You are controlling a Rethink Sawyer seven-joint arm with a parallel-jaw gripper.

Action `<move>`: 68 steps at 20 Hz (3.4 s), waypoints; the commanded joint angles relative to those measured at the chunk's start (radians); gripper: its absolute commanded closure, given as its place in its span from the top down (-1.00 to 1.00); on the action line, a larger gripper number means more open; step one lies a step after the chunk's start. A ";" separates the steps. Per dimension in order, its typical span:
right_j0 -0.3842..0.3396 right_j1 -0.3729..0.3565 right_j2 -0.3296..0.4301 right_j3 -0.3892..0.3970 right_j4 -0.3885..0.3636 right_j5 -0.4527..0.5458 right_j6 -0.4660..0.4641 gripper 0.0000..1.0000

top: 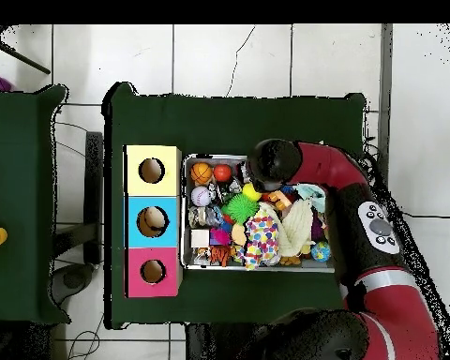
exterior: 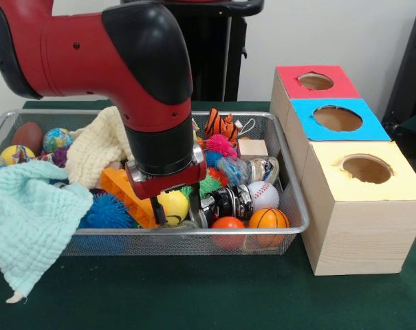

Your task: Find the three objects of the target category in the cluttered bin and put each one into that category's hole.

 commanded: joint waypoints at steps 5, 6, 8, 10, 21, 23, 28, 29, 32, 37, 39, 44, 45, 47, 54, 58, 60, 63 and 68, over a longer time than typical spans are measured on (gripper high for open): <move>-0.024 0.055 0.051 0.108 -0.054 -0.093 -0.105 1.00; -0.027 0.055 0.053 0.109 -0.053 -0.095 -0.106 1.00; -0.028 0.055 0.053 0.109 -0.052 -0.096 -0.107 1.00; -0.028 0.056 0.054 0.106 -0.050 -0.096 -0.109 1.00; -0.034 0.093 0.074 0.072 -0.046 -0.114 -0.125 1.00; -0.036 0.108 0.077 0.063 -0.050 -0.123 -0.128 1.00; -0.022 0.154 0.076 0.012 -0.059 -0.134 -0.121 1.00; -0.021 0.153 0.076 0.014 -0.061 -0.140 -0.118 1.00; -0.020 0.158 0.073 0.010 -0.065 -0.148 -0.112 1.00; -0.018 0.171 0.074 0.000 -0.066 -0.142 -0.115 1.00; -0.019 0.165 0.073 0.010 -0.068 -0.147 -0.114 1.00; -0.028 0.151 0.072 0.035 -0.070 -0.157 -0.109 1.00; -0.028 0.151 0.071 0.036 -0.069 -0.158 -0.108 1.00; -0.026 0.153 0.072 0.030 -0.069 -0.153 -0.110 1.00; -0.035 0.157 0.086 0.033 -0.076 -0.159 -0.142 1.00; -0.046 0.157 0.097 0.045 -0.078 -0.186 -0.142 -1.00; -0.052 0.157 0.102 0.051 -0.078 -0.197 -0.141 -1.00; -0.058 0.159 0.107 0.057 -0.080 -0.211 -0.141 -1.00; -0.053 0.157 0.106 0.050 -0.088 -0.187 -0.143 -1.00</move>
